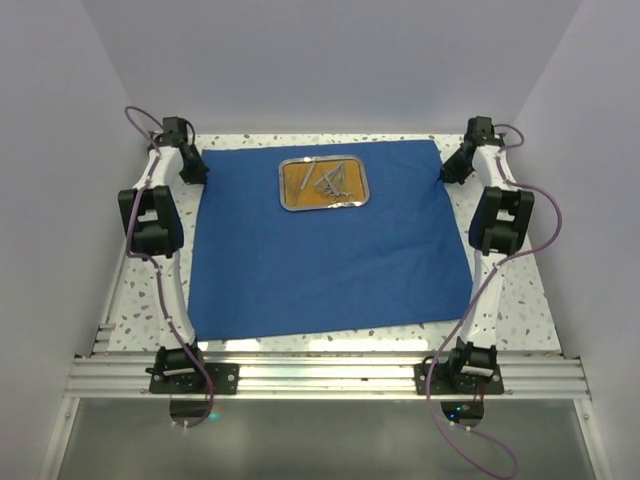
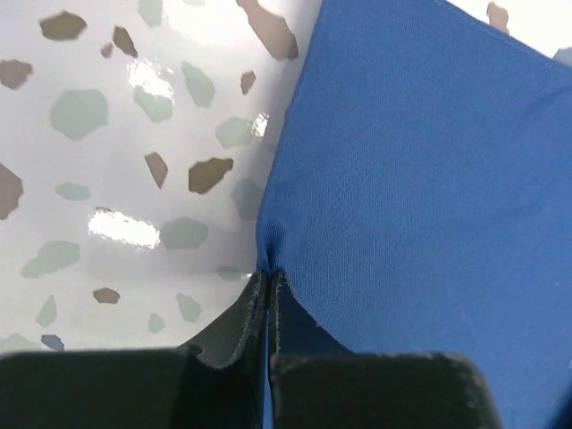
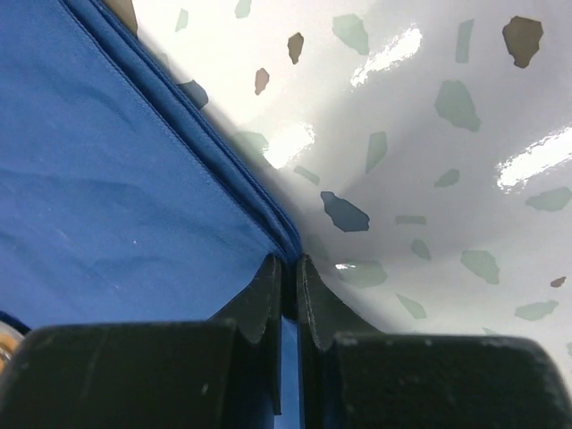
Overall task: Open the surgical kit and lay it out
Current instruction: Adjust the surgical kit at the center of the board.
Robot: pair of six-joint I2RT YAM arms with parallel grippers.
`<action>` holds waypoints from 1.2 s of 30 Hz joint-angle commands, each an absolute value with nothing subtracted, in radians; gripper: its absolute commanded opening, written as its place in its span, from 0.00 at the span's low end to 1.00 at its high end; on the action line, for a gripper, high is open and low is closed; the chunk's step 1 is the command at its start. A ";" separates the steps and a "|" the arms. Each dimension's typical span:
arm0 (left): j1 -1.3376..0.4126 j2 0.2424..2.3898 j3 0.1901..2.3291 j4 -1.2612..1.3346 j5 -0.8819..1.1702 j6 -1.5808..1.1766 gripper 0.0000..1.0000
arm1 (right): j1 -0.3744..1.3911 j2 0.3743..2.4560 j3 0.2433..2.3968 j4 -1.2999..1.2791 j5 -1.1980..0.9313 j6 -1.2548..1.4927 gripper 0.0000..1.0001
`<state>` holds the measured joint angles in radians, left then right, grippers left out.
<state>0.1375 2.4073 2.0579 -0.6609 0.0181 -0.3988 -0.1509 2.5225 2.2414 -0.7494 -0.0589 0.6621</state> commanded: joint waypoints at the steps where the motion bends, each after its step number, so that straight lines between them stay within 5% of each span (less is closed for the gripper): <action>1: 0.181 2.428 2.143 -0.624 -0.020 -0.410 0.00 | -0.141 2.464 2.182 -0.738 0.030 0.678 0.00; 12: 0.183 2.474 2.197 -0.581 0.031 -0.429 0.00 | -0.166 2.384 2.089 -0.758 0.084 0.634 0.00; 14: 0.181 2.468 2.194 -0.583 0.035 -0.437 0.03 | -0.169 2.388 2.109 -0.762 0.077 0.623 0.43; 16: 0.180 2.435 2.181 -0.580 0.054 -0.437 0.37 | -0.170 2.379 2.117 -0.758 0.068 0.620 0.96; 17: 0.179 2.416 2.156 -0.574 0.058 -0.437 0.68 | -0.172 2.375 2.117 -0.755 0.063 0.618 0.99; 20: 0.173 2.324 2.105 -0.543 0.019 -0.436 0.98 | -0.172 2.347 2.105 -0.736 0.055 0.604 0.98; 21: 0.170 2.291 2.106 -0.543 0.006 -0.434 1.00 | -0.172 2.333 2.086 -0.736 0.064 0.595 0.98; 29: 0.008 2.203 2.151 -0.555 -0.029 -0.393 0.96 | -0.173 2.064 1.864 -0.724 0.098 0.610 0.99; 36: -0.254 2.293 2.218 -0.574 -0.026 -0.429 0.87 | -0.160 1.670 1.337 -0.641 0.005 0.654 0.96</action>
<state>-0.1574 2.2509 2.1536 -0.5713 -0.0292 -0.4267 -0.1722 1.8305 1.5082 -0.6758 0.0448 0.6331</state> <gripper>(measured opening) 0.884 0.970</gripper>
